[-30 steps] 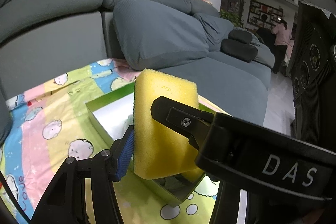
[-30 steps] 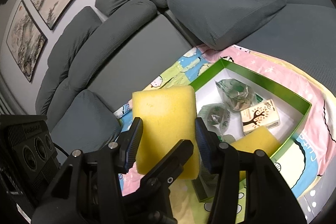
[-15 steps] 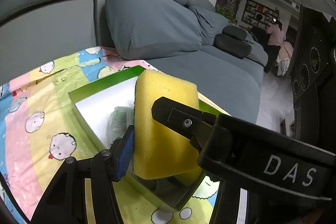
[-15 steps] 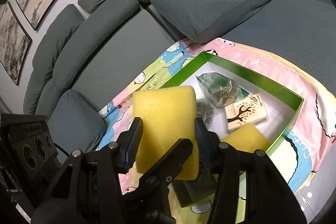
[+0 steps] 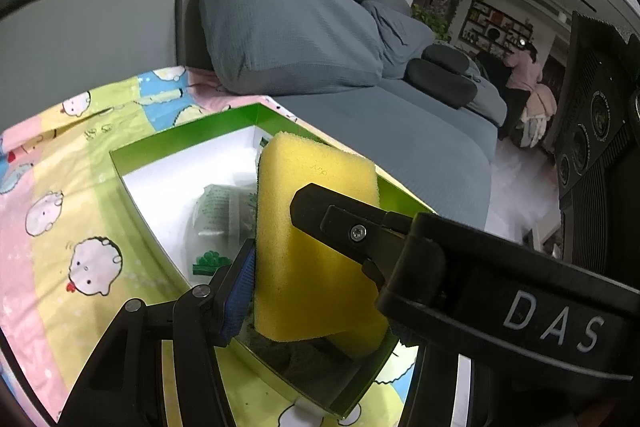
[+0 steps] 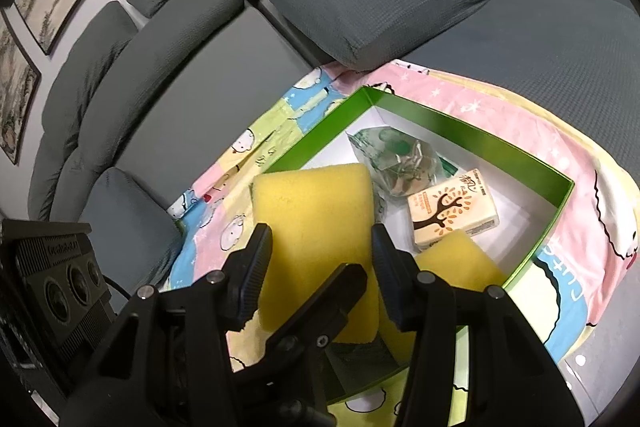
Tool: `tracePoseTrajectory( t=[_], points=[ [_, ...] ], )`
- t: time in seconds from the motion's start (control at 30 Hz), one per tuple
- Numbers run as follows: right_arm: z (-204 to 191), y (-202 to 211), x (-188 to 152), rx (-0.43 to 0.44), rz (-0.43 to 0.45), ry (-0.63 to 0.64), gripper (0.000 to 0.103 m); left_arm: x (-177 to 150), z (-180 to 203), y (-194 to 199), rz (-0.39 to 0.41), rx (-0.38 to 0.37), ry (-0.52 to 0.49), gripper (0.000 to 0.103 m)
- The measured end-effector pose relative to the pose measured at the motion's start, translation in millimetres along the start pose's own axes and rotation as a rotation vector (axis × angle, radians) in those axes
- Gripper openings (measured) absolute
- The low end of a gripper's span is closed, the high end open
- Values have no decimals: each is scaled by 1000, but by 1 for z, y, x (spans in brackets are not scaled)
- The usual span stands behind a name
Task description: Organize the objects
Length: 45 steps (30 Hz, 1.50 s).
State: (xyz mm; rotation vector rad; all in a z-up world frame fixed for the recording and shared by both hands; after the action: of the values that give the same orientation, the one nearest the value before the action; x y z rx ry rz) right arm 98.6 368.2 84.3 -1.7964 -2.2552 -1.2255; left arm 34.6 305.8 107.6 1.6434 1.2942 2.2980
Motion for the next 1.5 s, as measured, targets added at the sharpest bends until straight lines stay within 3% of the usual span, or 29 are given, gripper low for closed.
tracePoseTrajectory(
  t=[0.87,1.5],
  points=[
    [7,-11,0,-100,-18,-13,50,-11,-3,-16,-29,-54,39,56],
    [19,-21,3,-151,-24,-67,50,-14,5,-25,-68,-12,34,56]
  ],
)
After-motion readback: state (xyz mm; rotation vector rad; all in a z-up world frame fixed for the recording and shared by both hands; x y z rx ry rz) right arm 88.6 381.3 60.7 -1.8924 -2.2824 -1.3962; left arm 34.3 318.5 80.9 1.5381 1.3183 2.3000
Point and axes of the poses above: each gripper's, at about its wrist camera, not at the fingertips, and y roughly against the way its jaws point, z to its right, x to its top, the point moved 1 cm from there along -y, roughly the way its jaws point, and after that the axes turned 13 degrees about -y, right-handed, at the moved point
